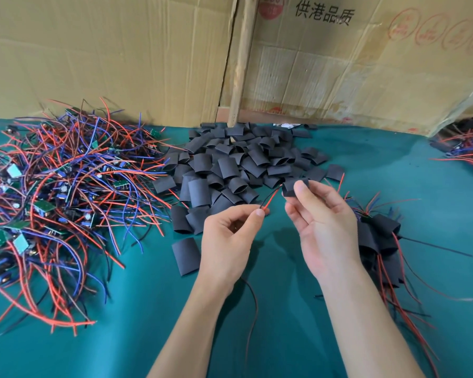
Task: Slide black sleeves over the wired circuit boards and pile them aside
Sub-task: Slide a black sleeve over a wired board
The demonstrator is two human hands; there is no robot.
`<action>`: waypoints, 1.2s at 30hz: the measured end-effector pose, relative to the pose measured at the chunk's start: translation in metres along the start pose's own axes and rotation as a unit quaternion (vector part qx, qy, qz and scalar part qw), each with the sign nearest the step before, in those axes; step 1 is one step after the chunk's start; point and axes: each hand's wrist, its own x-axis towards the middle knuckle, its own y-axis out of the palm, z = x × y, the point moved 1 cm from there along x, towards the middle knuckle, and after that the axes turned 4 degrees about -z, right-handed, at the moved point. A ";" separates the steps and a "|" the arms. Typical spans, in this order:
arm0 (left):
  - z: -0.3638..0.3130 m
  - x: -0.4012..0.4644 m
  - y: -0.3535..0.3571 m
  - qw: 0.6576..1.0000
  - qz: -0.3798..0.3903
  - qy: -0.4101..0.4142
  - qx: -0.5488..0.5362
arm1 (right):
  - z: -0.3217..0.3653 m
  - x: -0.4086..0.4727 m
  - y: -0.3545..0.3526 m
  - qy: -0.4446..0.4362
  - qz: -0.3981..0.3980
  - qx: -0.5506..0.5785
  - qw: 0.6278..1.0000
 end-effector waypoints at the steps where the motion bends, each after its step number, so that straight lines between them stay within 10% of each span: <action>1: 0.000 0.000 0.000 1.000 0.003 0.001 0.000 | 0.000 0.000 -0.001 -0.004 -0.006 -0.003 1.000; 21: -0.003 -0.004 0.000 0.989 0.041 0.001 0.142 | -0.004 0.001 -0.004 0.009 0.129 -0.247 0.960; 36: -0.008 -0.006 0.000 0.988 0.076 -0.012 0.134 | -0.018 -0.005 0.004 0.063 0.145 -0.219 0.963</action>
